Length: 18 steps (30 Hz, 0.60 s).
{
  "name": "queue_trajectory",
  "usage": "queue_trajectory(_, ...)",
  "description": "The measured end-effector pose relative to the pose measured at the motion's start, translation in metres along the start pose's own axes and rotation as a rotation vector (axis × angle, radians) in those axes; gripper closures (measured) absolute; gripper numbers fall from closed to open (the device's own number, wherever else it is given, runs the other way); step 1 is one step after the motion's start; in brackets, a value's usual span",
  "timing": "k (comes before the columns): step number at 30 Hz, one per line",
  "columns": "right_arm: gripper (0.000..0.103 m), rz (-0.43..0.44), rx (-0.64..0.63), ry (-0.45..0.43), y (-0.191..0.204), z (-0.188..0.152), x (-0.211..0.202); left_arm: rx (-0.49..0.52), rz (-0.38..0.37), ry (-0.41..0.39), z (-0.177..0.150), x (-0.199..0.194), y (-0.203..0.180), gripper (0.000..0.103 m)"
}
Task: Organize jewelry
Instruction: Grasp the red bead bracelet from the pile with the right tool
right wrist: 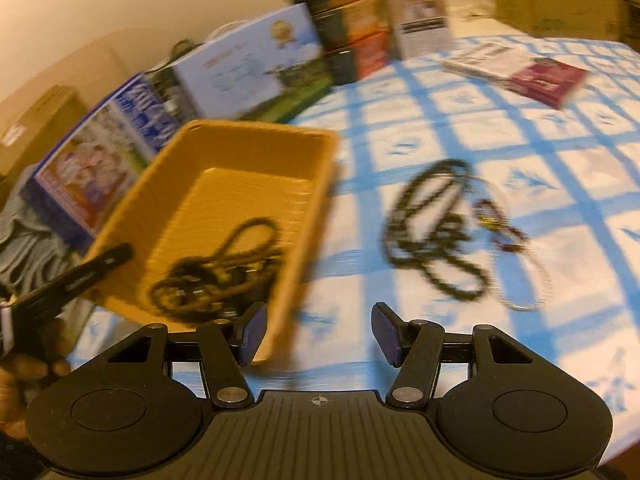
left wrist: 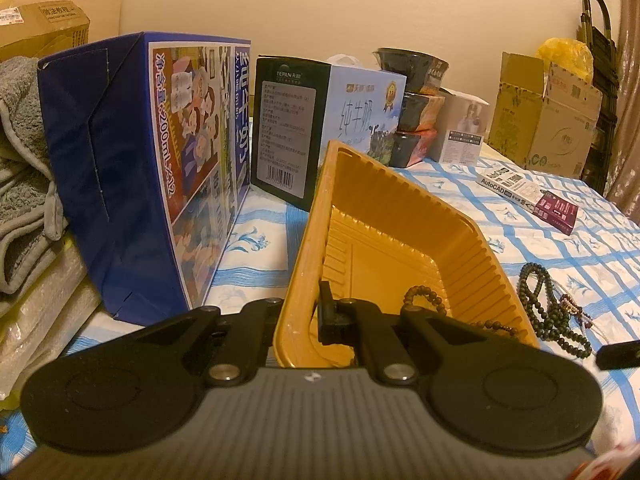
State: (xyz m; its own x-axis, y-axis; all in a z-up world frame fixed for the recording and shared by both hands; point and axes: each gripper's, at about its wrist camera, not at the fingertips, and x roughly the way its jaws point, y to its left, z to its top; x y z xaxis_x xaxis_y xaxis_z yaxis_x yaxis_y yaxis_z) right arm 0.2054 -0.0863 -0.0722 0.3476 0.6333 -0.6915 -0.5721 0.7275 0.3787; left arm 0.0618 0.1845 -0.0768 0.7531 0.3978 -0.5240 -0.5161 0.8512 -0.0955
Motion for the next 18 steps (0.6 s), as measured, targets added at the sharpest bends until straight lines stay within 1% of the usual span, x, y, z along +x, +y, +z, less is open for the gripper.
queue_trajectory(6, 0.045, -0.101, 0.075, -0.036, -0.039, 0.001, -0.016, 0.001, 0.001, 0.001, 0.000, 0.000, 0.000, 0.098)
queue_trajectory(10, 0.045, -0.159, 0.097, -0.053, -0.061, 0.001, -0.023, 0.004, 0.002, 0.001, -0.001, 0.000, 0.000, 0.098)
queue_trajectory(15, 0.045, -0.228, 0.057, -0.064, -0.078, -0.001, -0.025, 0.008, 0.003, 0.003, -0.001, 0.001, 0.001, 0.098)
queue_trajectory(17, 0.046, -0.252, 0.013, -0.059, -0.081, -0.003, -0.021, 0.009, 0.003, 0.004, -0.001, 0.001, 0.001, 0.098)
queue_trajectory(18, 0.053, -0.263, -0.013, -0.057, -0.081, -0.003, -0.018, 0.009, 0.004, 0.005, -0.001, 0.001, 0.001, 0.098)
